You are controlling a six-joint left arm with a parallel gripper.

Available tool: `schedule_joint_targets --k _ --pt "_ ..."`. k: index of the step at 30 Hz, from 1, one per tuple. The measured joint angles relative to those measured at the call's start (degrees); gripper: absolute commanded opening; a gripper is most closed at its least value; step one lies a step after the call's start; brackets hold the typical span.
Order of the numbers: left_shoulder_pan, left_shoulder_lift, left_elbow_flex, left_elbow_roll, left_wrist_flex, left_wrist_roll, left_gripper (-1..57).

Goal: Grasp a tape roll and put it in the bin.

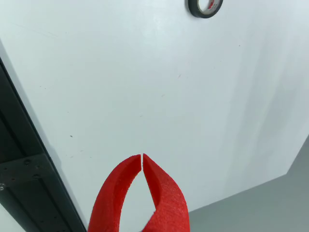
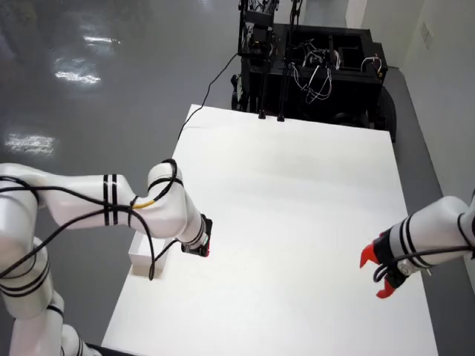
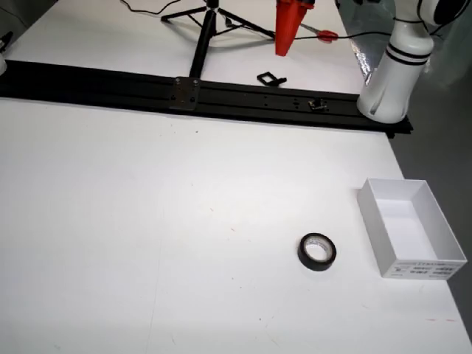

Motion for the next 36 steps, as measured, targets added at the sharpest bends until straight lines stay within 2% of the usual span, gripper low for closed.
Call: schedule_joint_targets --k 20,31,36 --pt "0.46 0.00 0.00 -0.01 -0.16 0.00 1.7" --pt "1.02 0.02 0.00 -0.02 -0.19 0.00 19.9" --pt "2.21 0.29 0.00 -0.13 -0.95 -0.02 22.3"
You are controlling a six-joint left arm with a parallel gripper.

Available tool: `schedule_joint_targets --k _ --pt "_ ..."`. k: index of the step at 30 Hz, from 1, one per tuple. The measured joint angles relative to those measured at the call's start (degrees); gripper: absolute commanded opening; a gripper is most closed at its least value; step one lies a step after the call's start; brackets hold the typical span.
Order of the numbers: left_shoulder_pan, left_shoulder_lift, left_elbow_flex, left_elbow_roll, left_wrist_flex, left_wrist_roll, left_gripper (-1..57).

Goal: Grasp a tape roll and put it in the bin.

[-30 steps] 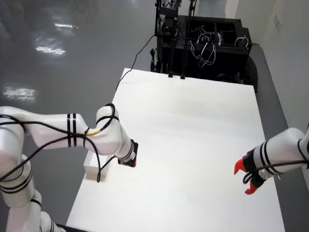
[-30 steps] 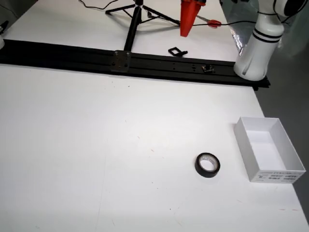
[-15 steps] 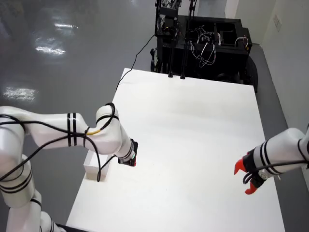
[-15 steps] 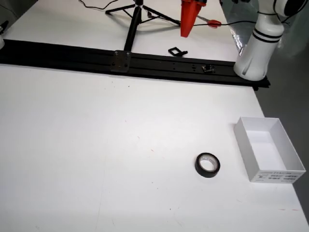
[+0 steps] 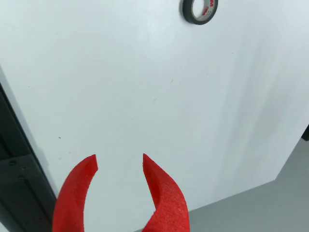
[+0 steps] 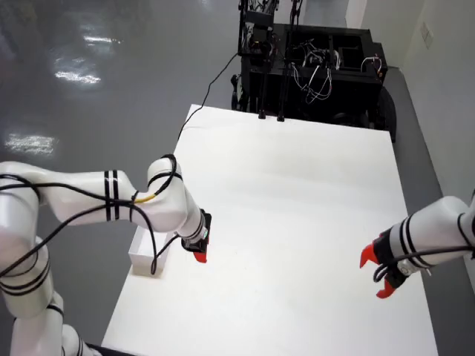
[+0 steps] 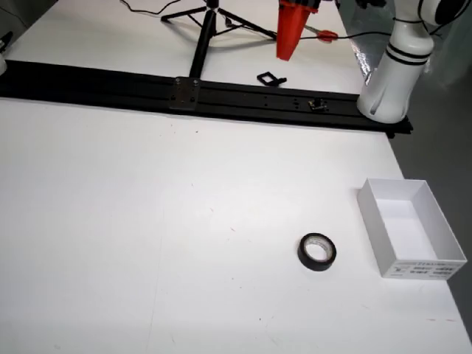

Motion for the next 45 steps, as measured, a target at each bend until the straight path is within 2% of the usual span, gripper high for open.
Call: schedule_joint_targets --k 9,17,25,33,38,45 --pt "4.09 2.53 0.00 -0.14 -2.14 -1.37 26.7" --pt "9.42 8.24 -1.94 -0.10 -5.70 -2.59 30.4" --pt "14.24 19.86 -13.48 0.32 -7.87 -1.65 30.8" --pt "19.45 32.61 -25.55 -0.06 -6.73 1.33 30.3" --pt "22.75 36.29 -26.76 -0.36 -6.53 2.59 30.0" --pt "27.23 37.51 -22.98 -0.58 -8.10 3.60 28.3"
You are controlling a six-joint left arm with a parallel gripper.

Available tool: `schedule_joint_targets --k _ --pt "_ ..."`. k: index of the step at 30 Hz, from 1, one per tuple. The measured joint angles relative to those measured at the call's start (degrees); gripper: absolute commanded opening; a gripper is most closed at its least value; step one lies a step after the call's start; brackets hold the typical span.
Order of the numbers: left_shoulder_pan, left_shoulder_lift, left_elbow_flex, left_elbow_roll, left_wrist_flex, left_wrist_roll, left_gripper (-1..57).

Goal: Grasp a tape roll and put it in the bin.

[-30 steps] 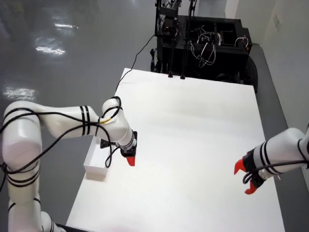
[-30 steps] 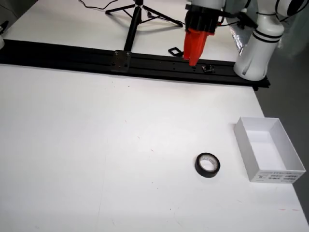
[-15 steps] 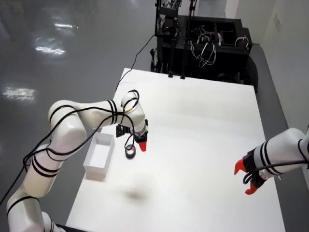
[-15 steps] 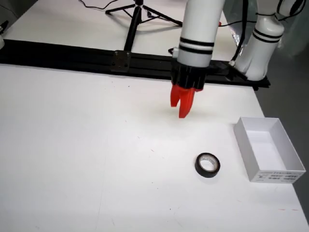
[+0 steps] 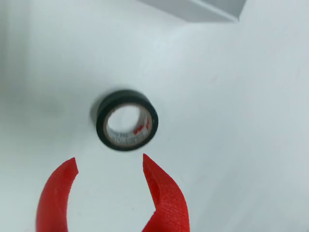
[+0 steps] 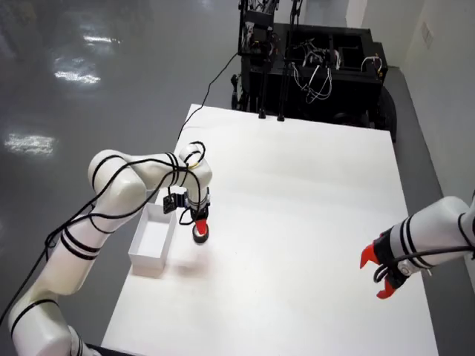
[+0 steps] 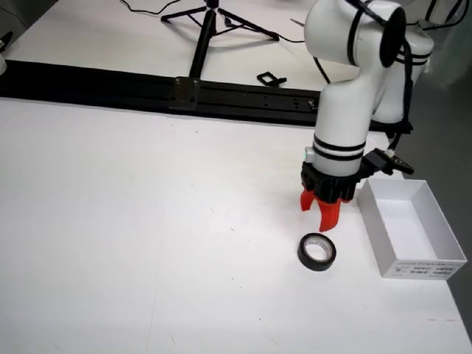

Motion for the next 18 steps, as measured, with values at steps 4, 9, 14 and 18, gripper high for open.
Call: schedule_joint_targets --k 4,9,14,18 --pt "1.69 0.27 2.46 -0.08 -1.65 0.32 27.9" --pt "2.65 0.75 4.36 -0.13 -3.33 0.56 27.9" --pt "2.80 1.71 4.99 -0.18 -4.39 0.66 27.7" --pt "2.54 2.60 4.98 -0.25 -4.91 0.67 27.7"
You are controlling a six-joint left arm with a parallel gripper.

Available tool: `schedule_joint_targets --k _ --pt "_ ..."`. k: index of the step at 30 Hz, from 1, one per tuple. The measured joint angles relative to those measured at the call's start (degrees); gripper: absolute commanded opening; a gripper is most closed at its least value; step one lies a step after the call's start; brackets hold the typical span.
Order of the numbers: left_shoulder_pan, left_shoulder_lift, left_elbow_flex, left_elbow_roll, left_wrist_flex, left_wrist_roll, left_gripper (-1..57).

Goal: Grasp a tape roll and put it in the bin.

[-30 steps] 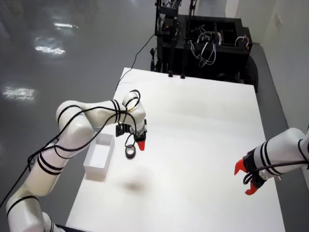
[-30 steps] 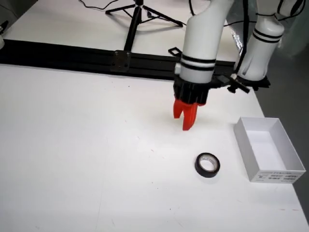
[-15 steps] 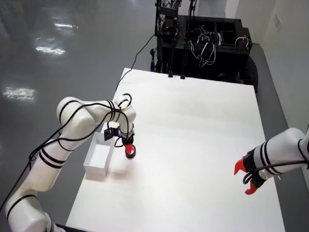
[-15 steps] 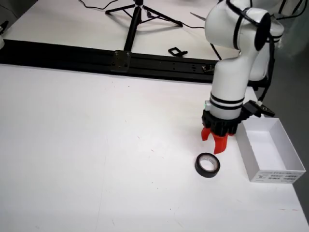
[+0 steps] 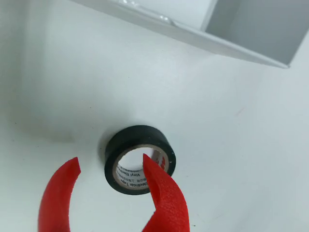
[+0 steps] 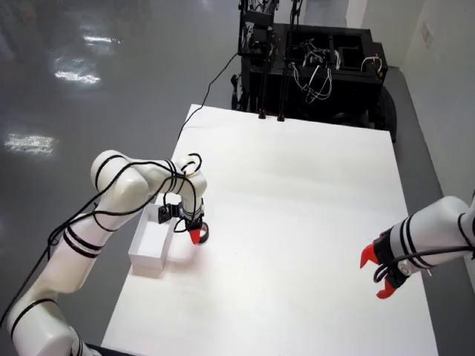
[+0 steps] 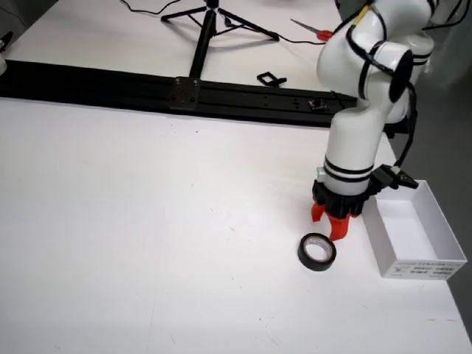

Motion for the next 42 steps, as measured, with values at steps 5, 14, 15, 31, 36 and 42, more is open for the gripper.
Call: schedule_joint_targets --k 5,14,15,31,36,42 --pt "-0.45 0.86 -0.17 -0.11 -0.46 -0.01 27.4" --pt "-1.10 1.87 -0.53 -0.14 -1.14 -0.09 26.1" --pt "-1.14 1.99 -0.61 -0.14 -1.20 -0.10 26.1" --pt "-1.99 4.21 -2.20 -0.28 -1.91 -0.24 -0.1" --pt "-2.06 4.60 -2.58 -0.42 -1.62 -0.29 -0.8" --pt "-2.21 4.96 -3.27 -0.93 0.02 -0.20 -0.7"
